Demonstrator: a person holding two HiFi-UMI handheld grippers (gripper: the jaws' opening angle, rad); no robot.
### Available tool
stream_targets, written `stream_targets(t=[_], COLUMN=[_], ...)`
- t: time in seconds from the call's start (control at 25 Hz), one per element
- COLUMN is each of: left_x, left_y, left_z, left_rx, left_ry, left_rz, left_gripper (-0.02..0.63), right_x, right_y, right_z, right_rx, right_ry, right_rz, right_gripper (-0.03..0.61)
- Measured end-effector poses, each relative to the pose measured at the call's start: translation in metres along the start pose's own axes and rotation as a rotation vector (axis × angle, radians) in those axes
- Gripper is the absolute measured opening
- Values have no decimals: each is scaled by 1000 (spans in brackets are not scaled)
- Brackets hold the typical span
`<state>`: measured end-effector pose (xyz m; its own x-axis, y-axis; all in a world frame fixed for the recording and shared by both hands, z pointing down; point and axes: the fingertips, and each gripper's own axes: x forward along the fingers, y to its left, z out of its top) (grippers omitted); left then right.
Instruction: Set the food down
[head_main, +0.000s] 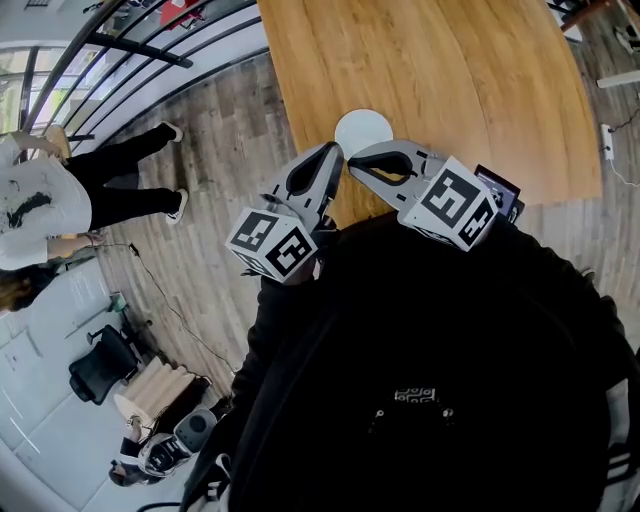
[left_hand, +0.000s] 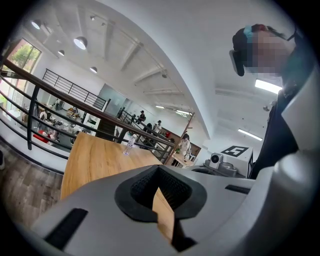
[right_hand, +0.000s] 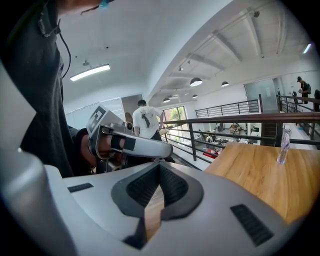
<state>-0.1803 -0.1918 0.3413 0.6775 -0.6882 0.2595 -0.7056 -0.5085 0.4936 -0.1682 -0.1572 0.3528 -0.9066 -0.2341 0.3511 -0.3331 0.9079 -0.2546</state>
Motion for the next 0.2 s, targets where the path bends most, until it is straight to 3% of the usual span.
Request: stream_targets(t=[0.2], left_x=[-3], left_y=[-2], left_z=[-3], left_rx=[3], left_ry=[-5], left_rz=[6], left_gripper=[0], right_x=[-1], right_y=[4], right_z=[-4], right_rx=[-8], right_ry=[6], right_rz=[9], right_gripper=[18])
